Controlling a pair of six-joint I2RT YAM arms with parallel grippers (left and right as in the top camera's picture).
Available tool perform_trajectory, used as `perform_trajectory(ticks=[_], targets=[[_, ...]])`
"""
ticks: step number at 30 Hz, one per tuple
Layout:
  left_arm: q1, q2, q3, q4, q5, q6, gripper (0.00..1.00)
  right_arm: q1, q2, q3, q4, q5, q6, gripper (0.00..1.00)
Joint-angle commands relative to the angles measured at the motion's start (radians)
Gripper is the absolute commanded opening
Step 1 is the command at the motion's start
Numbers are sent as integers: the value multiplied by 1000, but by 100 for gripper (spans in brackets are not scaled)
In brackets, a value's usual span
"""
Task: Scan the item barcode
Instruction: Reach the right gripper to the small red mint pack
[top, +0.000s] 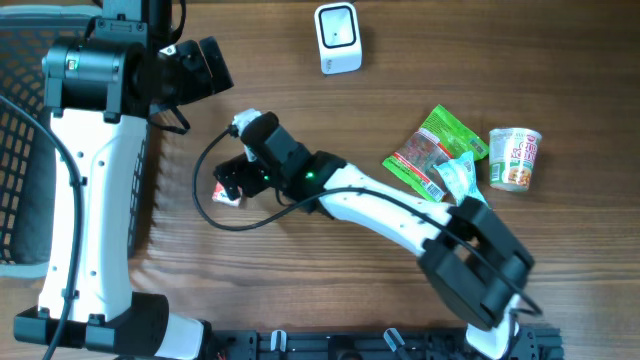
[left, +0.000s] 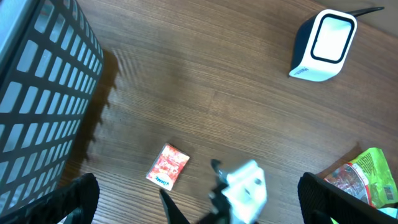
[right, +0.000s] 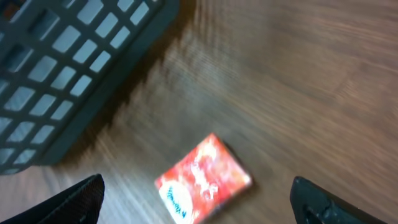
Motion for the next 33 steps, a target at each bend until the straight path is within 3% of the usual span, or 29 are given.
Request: perform_trajectory(ticks=[1, 5, 9, 17, 21, 28, 30, 31, 33], targets=[[5, 0, 3, 0, 5, 20, 100, 44, 80, 23, 73, 106, -48, 96], [5, 0, 3, 0, 5, 20, 100, 86, 152, 23, 163, 150, -137, 96], [5, 0, 3, 0, 5, 20, 100, 99, 189, 23, 159, 181, -134, 96], [5, 0, 3, 0, 5, 20, 100, 52, 155, 23, -66, 256, -80, 95], [5, 0, 3, 0, 5, 20, 100, 12, 56, 23, -221, 256, -82, 88], [5, 0, 3, 0, 5, 20, 100, -4, -38, 23, -452, 293, -79, 87], [5, 0, 3, 0, 5, 20, 100, -12, -49, 23, -480, 292, -53, 90], [5, 0, 3, 0, 5, 20, 100, -21, -52, 23, -485, 280, -16, 98], [5, 0, 3, 0, 5, 20, 100, -51, -51, 23, -473, 190, -1, 100]])
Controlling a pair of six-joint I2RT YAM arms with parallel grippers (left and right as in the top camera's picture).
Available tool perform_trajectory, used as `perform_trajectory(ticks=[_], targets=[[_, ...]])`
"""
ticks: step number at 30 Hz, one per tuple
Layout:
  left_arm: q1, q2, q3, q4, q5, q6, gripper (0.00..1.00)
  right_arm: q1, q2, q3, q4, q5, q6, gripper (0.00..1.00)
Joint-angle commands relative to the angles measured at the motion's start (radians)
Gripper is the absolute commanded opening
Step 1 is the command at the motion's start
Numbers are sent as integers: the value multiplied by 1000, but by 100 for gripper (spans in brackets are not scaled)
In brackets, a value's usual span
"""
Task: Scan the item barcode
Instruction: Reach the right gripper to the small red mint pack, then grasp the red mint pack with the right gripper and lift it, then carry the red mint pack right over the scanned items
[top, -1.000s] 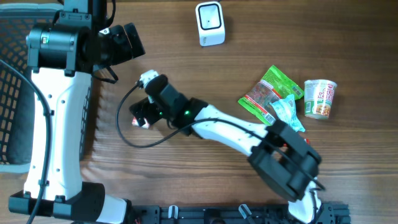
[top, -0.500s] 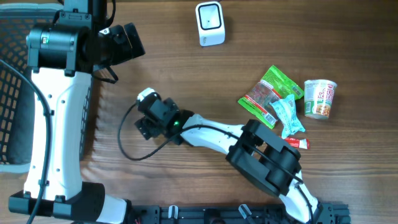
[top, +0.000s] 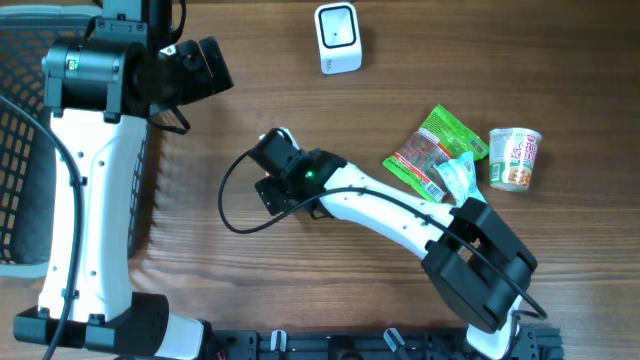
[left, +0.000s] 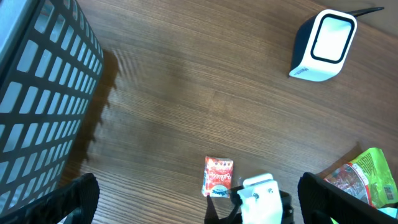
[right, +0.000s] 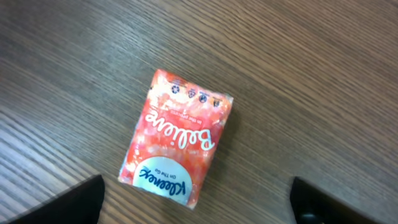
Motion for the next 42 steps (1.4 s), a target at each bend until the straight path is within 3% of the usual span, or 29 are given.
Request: perform_trajectory(ticks=[1, 3, 8, 10, 13, 17, 27, 33, 37, 42], targets=[[5, 0, 3, 0, 5, 20, 100, -61, -19, 10, 13, -122, 56, 100], [5, 0, 3, 0, 5, 20, 100, -105, -19, 10, 22, -211, 56, 98], [5, 0, 3, 0, 5, 20, 100, -211, 10, 8, 60, -493, 52, 55], [5, 0, 3, 0, 5, 20, 100, -217, 32, 8, 73, -548, 52, 47], [5, 0, 3, 0, 5, 20, 100, -216, 65, 8, 74, -559, 56, 45], [5, 0, 3, 0, 5, 20, 100, -203, 104, 8, 69, -599, 77, 34], [5, 0, 3, 0, 5, 20, 100, -195, 123, 4, 59, -539, 133, 29], [5, 0, 3, 0, 5, 20, 100, -195, 123, -96, 192, -568, 150, 26], [5, 0, 3, 0, 5, 20, 100, -201, 117, -101, 226, -650, 130, 11], [5, 0, 3, 0, 5, 20, 100, -267, 33, -98, 202, -816, 66, 4]])
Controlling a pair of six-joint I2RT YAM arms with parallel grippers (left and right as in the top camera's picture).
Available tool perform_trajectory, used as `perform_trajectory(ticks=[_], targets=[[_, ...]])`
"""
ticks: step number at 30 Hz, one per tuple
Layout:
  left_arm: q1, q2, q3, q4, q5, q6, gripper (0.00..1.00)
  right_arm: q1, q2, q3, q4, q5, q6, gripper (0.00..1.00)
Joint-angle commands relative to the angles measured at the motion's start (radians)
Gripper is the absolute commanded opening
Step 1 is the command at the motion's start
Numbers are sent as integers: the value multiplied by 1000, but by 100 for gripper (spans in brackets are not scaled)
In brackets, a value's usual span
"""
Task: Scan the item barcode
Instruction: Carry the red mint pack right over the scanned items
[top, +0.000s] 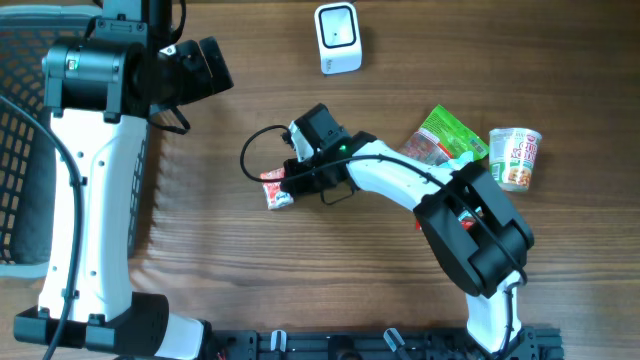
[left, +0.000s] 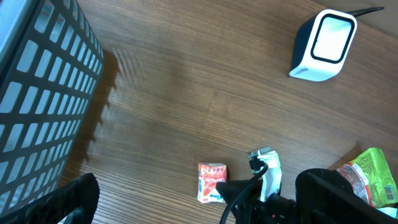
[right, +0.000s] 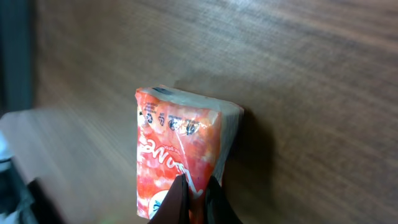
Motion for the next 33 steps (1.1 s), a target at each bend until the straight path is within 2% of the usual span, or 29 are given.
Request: perform_trajectory(ticks=[1, 6, 12, 16, 22, 24, 26, 28, 33], targets=[[5, 0, 3, 0, 5, 19, 100, -73, -92, -8, -21, -206, -89, 4], [5, 0, 3, 0, 5, 19, 100, -201, -176, -8, -92, -538, -225, 4], [5, 0, 3, 0, 5, 19, 100, -363, -185, -31, -187, -1081, -409, 5], [5, 0, 3, 0, 5, 19, 100, -450, -185, -48, -273, -1106, -472, 4], [5, 0, 3, 0, 5, 19, 100, -563, -195, -49, -542, -1107, -633, 4], [5, 0, 3, 0, 5, 19, 100, -592, -204, -49, -645, -1107, -711, 4], [5, 0, 3, 0, 5, 19, 100, -632, -231, -49, -825, -1107, -863, 4], [5, 0, 3, 0, 5, 19, 100, -655, -259, -49, -931, -1107, -964, 4], [5, 0, 3, 0, 5, 19, 100, -673, -348, -49, -1083, -1106, -1072, 4]])
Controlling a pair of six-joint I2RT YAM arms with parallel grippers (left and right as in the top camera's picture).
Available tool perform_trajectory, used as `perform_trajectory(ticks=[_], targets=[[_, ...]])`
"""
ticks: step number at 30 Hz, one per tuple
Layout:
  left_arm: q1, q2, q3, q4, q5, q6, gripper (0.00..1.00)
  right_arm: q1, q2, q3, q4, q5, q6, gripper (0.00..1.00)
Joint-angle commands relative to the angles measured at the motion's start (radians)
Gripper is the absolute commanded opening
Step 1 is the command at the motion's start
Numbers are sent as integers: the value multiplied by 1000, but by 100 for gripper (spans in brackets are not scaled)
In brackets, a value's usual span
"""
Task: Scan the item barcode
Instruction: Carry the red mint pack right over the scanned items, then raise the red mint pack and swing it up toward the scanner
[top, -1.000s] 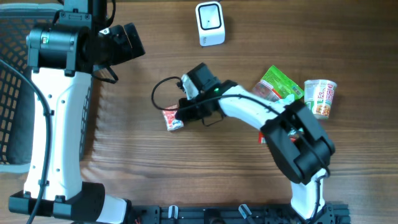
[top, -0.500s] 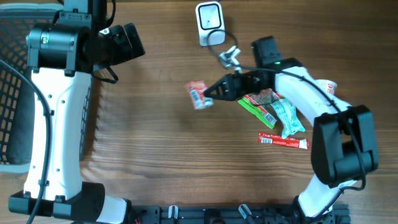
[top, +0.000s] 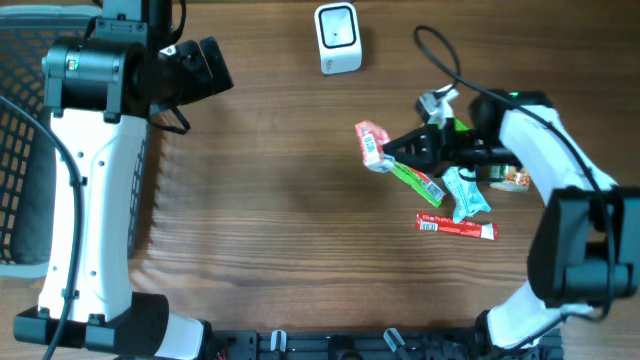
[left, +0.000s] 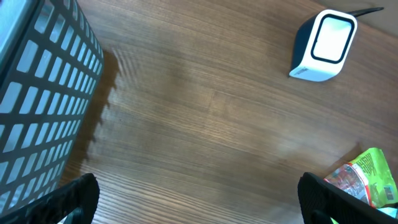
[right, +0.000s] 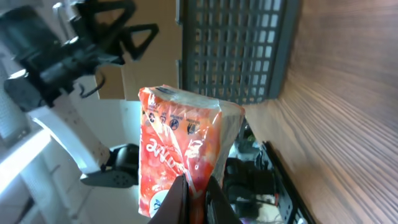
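My right gripper (top: 392, 152) is shut on a red tissue pack (top: 371, 144), held in the air below and right of the white barcode scanner (top: 337, 38). In the right wrist view the pack (right: 183, 149) stands upright, pinched at its lower edge by the gripper (right: 196, 199). The scanner (left: 323, 45) also shows at the top right of the left wrist view. My left gripper (left: 198, 208) is open and holds nothing; it hangs high at the back left (top: 205, 65), far from the pack.
A black mesh basket (top: 25, 120) fills the left edge. Under and beside the right arm lie a green snack packet (top: 412, 177), a cup of noodles (top: 512, 178), a pale blue sachet (top: 462, 192) and a red stick packet (top: 455, 227).
The right gripper held the pack on the table left of centre. Now it holds the pack off the wood, further right and nearer the scanner. The left arm has not moved.
The right gripper was open over the pack lying near the basket. Then it was open above the pack, which lay further right and turned. Then it was shut on the pack on the table, and now holds it raised near the scanner.
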Motion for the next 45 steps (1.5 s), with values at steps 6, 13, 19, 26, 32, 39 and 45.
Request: perform_trajectory(ticks=[6, 13, 19, 26, 32, 39, 45], targets=[[5, 0, 3, 0, 5, 20, 100, 5, -189, 5, -56, -65, -145, 4], [5, 0, 3, 0, 5, 20, 100, 5, -222, 5, -56, -64, -145, 4], [5, 0, 3, 0, 5, 20, 100, 5, -222, 5, -55, -63, -146, 4], [5, 0, 3, 0, 5, 20, 100, 5, -222, 5, -39, -25, -150, 4], [5, 0, 3, 0, 5, 20, 100, 5, -222, 5, -22, -6, -150, 4], [5, 0, 3, 0, 5, 20, 100, 5, -222, 5, 34, 10, -148, 4], [5, 0, 3, 0, 5, 20, 100, 5, -222, 5, 177, 164, -75, 4]])
